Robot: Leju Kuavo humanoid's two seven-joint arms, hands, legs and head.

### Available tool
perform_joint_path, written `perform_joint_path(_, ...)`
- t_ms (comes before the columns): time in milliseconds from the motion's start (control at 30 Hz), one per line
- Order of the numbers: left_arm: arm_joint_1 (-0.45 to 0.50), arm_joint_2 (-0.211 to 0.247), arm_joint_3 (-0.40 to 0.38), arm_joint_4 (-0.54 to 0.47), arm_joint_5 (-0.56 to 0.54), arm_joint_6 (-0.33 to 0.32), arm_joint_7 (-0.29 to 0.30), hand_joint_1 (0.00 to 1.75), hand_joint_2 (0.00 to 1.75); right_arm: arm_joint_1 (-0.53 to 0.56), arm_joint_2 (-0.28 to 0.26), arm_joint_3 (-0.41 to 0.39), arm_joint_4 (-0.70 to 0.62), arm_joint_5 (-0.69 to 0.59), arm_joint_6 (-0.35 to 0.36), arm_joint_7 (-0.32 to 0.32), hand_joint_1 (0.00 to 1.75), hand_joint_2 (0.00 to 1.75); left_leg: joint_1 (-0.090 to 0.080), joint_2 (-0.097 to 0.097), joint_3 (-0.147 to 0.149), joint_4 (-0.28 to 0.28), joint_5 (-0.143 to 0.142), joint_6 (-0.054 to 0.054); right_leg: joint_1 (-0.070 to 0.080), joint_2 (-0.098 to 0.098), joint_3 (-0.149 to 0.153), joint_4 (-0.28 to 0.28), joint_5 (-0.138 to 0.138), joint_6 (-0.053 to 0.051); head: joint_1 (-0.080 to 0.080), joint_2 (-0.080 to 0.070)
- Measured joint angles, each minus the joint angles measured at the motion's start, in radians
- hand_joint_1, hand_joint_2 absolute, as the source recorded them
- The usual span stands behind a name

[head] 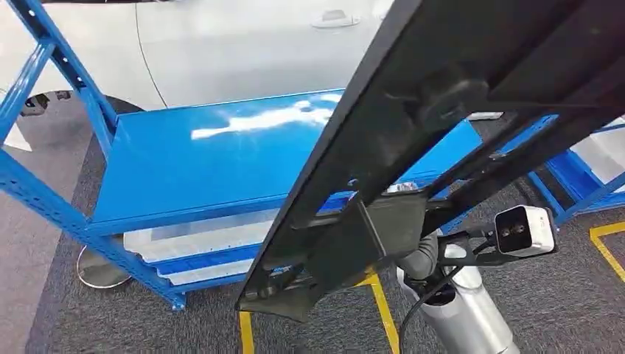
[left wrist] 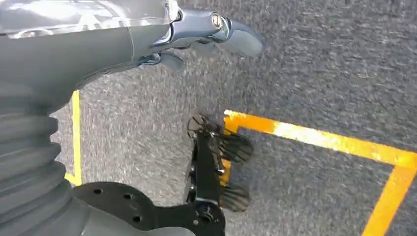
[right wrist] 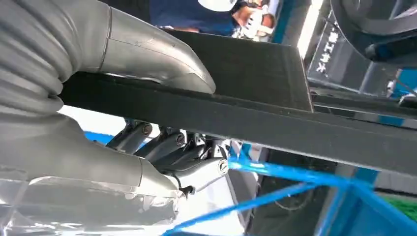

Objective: Take the parts from the cabinet and place them on the table.

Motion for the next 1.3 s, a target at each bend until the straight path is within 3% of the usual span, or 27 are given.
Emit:
perform_joint_path(33,0.001,0.000,0.000,0.000,-0.003,0.000,0.000,0.00,1.75,0.002,0.000,0.002,0.000,0.005,-0.001,-0.002,1.75,1.75,0.000,0.001,-0.017,0.002,0.011,-0.001,-0.002,0.000,-0.019,0.079,-0.034,0.004,0.000,0.000)
perform_joint_path(67,0.001,0.000,0.000,0.000,-0.005,0.000,0.000,0.00,1.75,0.003,0.000,0.003,0.000,0.010,-0.003,-0.003,1.75,1.75,0.000,0.001,-0.034,0.006,0.022,-0.003,-0.005,0.000,-0.022,0.128,-0.033,0.008,0.000,0.000)
perform_joint_path(100,0.001,0.000,0.000,0.000,-0.005,0.000,0.000,0.00,1.75,0.003,0.000,0.005,0.000,0.012,-0.005,-0.003,1.75,1.75,0.000,0.001,-0.050,0.010,0.031,-0.005,-0.008,0.000,-0.004,0.124,-0.010,0.010,0.000,0.000)
perform_joint_path(167,0.001,0.000,0.000,0.000,-0.005,0.000,0.000,0.00,1.75,0.002,0.001,0.007,0.000,0.014,-0.006,-0.003,1.75,1.75,0.001,0.000,-0.078,0.020,0.044,-0.010,-0.012,0.000,0.095,0.002,0.054,0.009,0.000,0.000)
perform_joint_path(200,0.001,0.000,0.000,0.000,-0.005,0.000,0.000,0.00,1.75,0.001,0.001,0.008,0.000,0.014,-0.006,-0.003,1.75,1.75,0.001,0.000,-0.086,0.027,0.050,-0.014,-0.013,0.000,0.161,-0.090,0.063,0.006,0.000,0.000)
perform_joint_path(233,0.001,0.000,0.000,0.000,-0.006,0.000,0.000,0.00,1.75,-0.002,0.001,0.011,-0.001,0.014,-0.007,-0.003,1.75,1.75,-0.002,-0.001,-0.095,0.032,0.055,-0.020,-0.010,0.001,0.222,-0.179,0.027,-0.001,0.000,0.000)
perform_joint_path(267,0.001,0.000,0.000,0.000,-0.008,0.000,0.001,0.00,1.75,-0.003,0.003,0.012,-0.002,0.014,-0.007,-0.005,1.75,1.75,-0.002,-0.002,-0.097,0.034,0.060,-0.026,-0.005,0.002,0.228,-0.195,0.026,-0.007,-0.003,0.000)
perform_joint_path(367,0.002,0.001,0.000,0.000,-0.010,0.000,0.000,0.00,1.75,-0.004,0.004,0.014,-0.002,0.013,-0.014,-0.018,1.75,1.75,-0.002,-0.002,-0.101,0.025,0.087,-0.047,0.000,0.001,0.209,-0.198,0.046,-0.029,0.006,0.000)
perform_joint_path(400,0.004,0.003,0.001,0.000,-0.012,0.000,0.000,0.00,1.75,-0.004,0.006,0.015,-0.002,0.013,-0.017,-0.023,1.75,1.75,0.004,-0.003,-0.107,0.033,0.075,-0.050,-0.007,-0.003,0.203,-0.205,0.060,-0.039,0.006,0.000)
perform_joint_path(433,0.006,0.002,0.000,0.000,-0.015,-0.002,-0.001,0.00,1.75,-0.003,0.010,0.015,-0.002,0.013,-0.018,-0.028,1.75,1.75,0.004,-0.003,-0.124,0.067,0.020,-0.051,-0.006,-0.005,0.189,-0.206,0.072,-0.050,0.005,0.000)
perform_joint_path(500,0.006,0.002,0.000,0.000,-0.017,-0.003,-0.002,0.00,1.75,0.001,0.013,0.015,-0.004,0.013,-0.018,-0.035,1.75,1.75,0.005,-0.003,-0.166,0.209,-0.099,-0.056,-0.002,-0.005,0.160,-0.205,0.094,-0.054,0.003,0.000)
perform_joint_path(533,0.006,0.002,0.001,0.000,-0.017,-0.003,-0.002,0.00,1.75,0.004,0.014,0.015,-0.004,0.013,-0.018,-0.036,1.75,1.75,0.005,-0.003,-0.185,0.284,-0.136,-0.058,0.000,-0.005,0.145,-0.204,0.104,-0.055,0.002,0.000)
perform_joint_path(567,0.006,0.003,0.001,0.000,-0.018,-0.003,-0.003,0.00,1.75,0.008,0.014,0.015,-0.004,0.013,-0.018,-0.037,1.75,1.75,0.005,-0.003,-0.191,0.343,-0.144,-0.059,0.002,-0.005,0.127,-0.202,0.117,-0.055,0.002,0.000)
perform_joint_path(600,0.006,0.003,0.001,0.000,-0.018,-0.003,-0.003,0.00,1.75,0.012,0.014,0.015,-0.004,0.015,-0.018,-0.037,1.75,1.75,0.005,-0.003,-0.175,0.348,-0.123,-0.058,0.003,-0.005,0.112,-0.200,0.127,-0.054,0.003,0.000)
perform_joint_path(633,0.007,0.003,0.001,0.000,-0.018,-0.003,-0.003,0.00,1.75,0.014,0.014,0.015,-0.004,0.020,-0.018,-0.039,1.75,1.75,0.005,-0.003,-0.140,0.313,-0.088,-0.056,0.004,-0.005,0.099,-0.197,0.136,-0.052,0.002,0.000)
perform_joint_path(700,0.005,0.003,0.002,0.000,-0.019,-0.007,-0.005,0.00,1.75,0.014,0.015,0.013,-0.004,0.033,-0.018,-0.049,1.75,1.75,0.005,-0.003,-0.024,0.160,-0.032,-0.048,0.005,-0.004,0.077,-0.194,0.149,-0.046,0.002,0.000)
perform_joint_path(767,0.000,0.005,0.005,0.000,-0.019,-0.008,-0.005,0.00,1.75,0.014,0.018,0.009,-0.012,0.039,-0.017,-0.058,1.75,1.75,-0.002,-0.007,0.080,0.001,-0.083,-0.040,0.008,0.000,0.066,-0.188,0.161,-0.035,0.003,0.000)
perform_joint_path(900,0.003,0.005,0.008,0.000,-0.024,-0.010,0.002,0.00,1.75,0.016,0.020,-0.006,-0.012,0.007,-0.011,-0.057,1.75,1.75,-0.003,0.006,0.063,-0.003,-0.058,-0.020,0.007,0.005,0.064,-0.191,0.186,-0.009,0.001,0.000)
perform_joint_path(967,0.001,0.003,0.008,0.000,-0.027,-0.008,0.004,0.00,1.75,0.018,0.020,-0.017,-0.013,0.004,-0.005,-0.055,1.75,1.75,0.000,0.020,0.046,-0.003,-0.045,-0.005,0.001,0.005,0.027,-0.106,0.106,0.002,0.007,0.000)
perform_joint_path(1033,0.003,0.003,0.009,0.000,-0.029,-0.005,0.004,0.00,1.75,0.030,0.020,-0.024,-0.013,0.008,-0.004,-0.055,1.75,1.75,-0.001,0.031,0.028,-0.002,-0.033,-0.003,-0.002,0.004,-0.041,0.072,0.014,0.014,0.007,0.000)
perform_joint_path(1067,0.004,0.003,0.010,0.000,-0.031,-0.005,0.005,0.00,1.75,0.036,0.020,-0.026,-0.014,0.010,-0.004,-0.055,1.75,1.75,-0.002,0.038,0.020,0.001,-0.028,-0.003,-0.003,0.004,-0.058,0.128,-0.006,0.017,0.007,0.000)
perform_joint_path(1100,0.005,0.003,0.011,0.000,-0.034,-0.005,0.006,0.00,1.75,0.039,0.020,-0.029,-0.014,0.011,-0.004,-0.055,1.75,1.75,-0.002,0.043,0.017,0.003,-0.025,-0.004,-0.005,0.004,-0.054,0.137,-0.004,0.018,0.007,0.000)
perform_joint_path(1167,0.005,0.003,0.015,0.000,-0.037,-0.005,0.006,0.00,1.75,0.040,0.020,-0.034,-0.015,0.012,-0.004,-0.056,1.75,1.75,-0.002,0.058,0.008,0.011,-0.024,-0.007,-0.006,-0.003,0.038,0.005,0.057,0.015,0.007,0.000)
perform_joint_path(1200,0.004,0.003,0.015,0.000,-0.037,-0.005,0.006,0.00,1.75,0.040,0.020,-0.037,-0.017,0.012,-0.004,-0.056,1.75,1.75,-0.002,0.064,0.008,0.014,-0.025,-0.009,-0.005,-0.022,0.097,-0.091,0.091,0.010,0.007,0.000)
perform_joint_path(1233,0.004,0.003,0.016,0.000,-0.037,-0.007,0.006,0.00,1.75,0.039,0.020,-0.040,-0.019,0.012,-0.003,-0.056,1.75,1.75,-0.004,0.070,0.009,0.016,-0.027,-0.012,0.000,-0.060,0.141,-0.170,0.099,0.001,0.007,0.000)
perform_joint_path(1267,0.004,0.002,0.018,0.000,-0.037,-0.008,0.005,0.00,1.75,0.038,0.020,-0.042,-0.019,0.012,0.000,-0.057,1.75,1.75,-0.012,0.077,0.006,0.021,-0.029,-0.018,0.014,-0.075,0.145,-0.187,0.091,-0.013,0.007,0.000)
perform_joint_path(1300,0.004,0.002,0.021,0.000,-0.035,-0.009,0.003,0.00,1.75,0.039,0.021,-0.043,-0.021,0.013,0.002,-0.058,1.75,1.75,-0.012,0.083,0.004,0.021,-0.028,-0.024,0.012,-0.061,0.139,-0.186,0.094,-0.021,0.006,0.000)
